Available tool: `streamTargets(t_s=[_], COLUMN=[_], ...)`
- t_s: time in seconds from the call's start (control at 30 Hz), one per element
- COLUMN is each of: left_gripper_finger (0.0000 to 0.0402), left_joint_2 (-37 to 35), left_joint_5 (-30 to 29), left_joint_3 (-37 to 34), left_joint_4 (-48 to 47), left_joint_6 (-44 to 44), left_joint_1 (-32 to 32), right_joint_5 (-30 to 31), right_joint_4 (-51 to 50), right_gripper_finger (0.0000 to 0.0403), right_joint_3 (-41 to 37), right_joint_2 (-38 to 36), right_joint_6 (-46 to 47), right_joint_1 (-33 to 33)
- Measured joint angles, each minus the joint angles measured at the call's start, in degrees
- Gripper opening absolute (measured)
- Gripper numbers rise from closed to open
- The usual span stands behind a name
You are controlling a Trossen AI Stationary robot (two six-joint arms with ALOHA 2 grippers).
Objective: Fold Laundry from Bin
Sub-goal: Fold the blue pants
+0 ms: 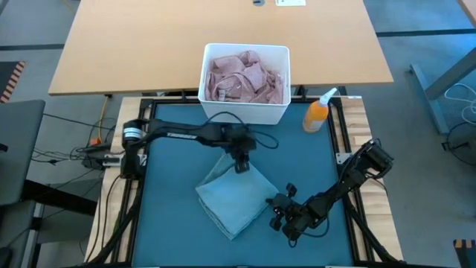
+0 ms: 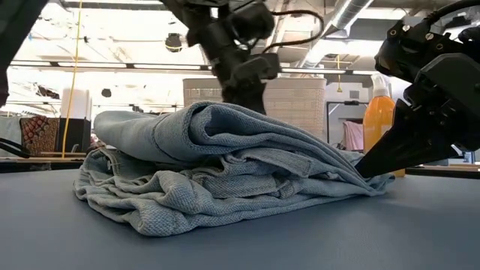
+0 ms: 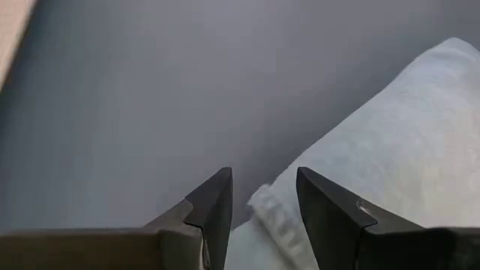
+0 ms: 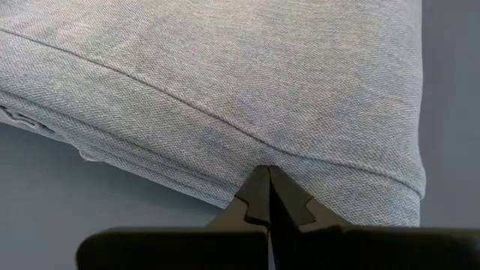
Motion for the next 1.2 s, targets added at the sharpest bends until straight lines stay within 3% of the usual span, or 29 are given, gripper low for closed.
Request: streamTargets(t_s=[0.17, 0.5, 1.0, 1.2], left_gripper_finger=[0.0137, 0.0131, 0.0033, 0.0004], left_joint_2=[4.5, 5.6, 5.9, -1.5], left_joint_5=[1.9, -7.2, -11.9, -16.3], left_joint_3=[4.7, 5.7, 4.5, 4.4], left_joint_4=[-5.3, -10.7, -16.6, -11.0], left_joint_6=[0.0, -2.6, -1.9, 0.7], left_joint_1=[0.0, 0.3, 2.5, 2.1], right_joint_5=[0.1, -0.4, -1.2, -0.8], right_joint_4=[0.1, -0.2, -0.5, -5.2], right_gripper_finger=[0.0015, 0.0016, 0.0016, 0.0016], right_joint_3=[0.0, 0.0, 0.1, 0.0], right_joint_2=[0.0, 0.0, -0.3, -6.7], right_joint_6=[0.0, 0.0, -0.9, -3.5], right_joint_1=[0.5, 0.8, 0.9, 1.7])
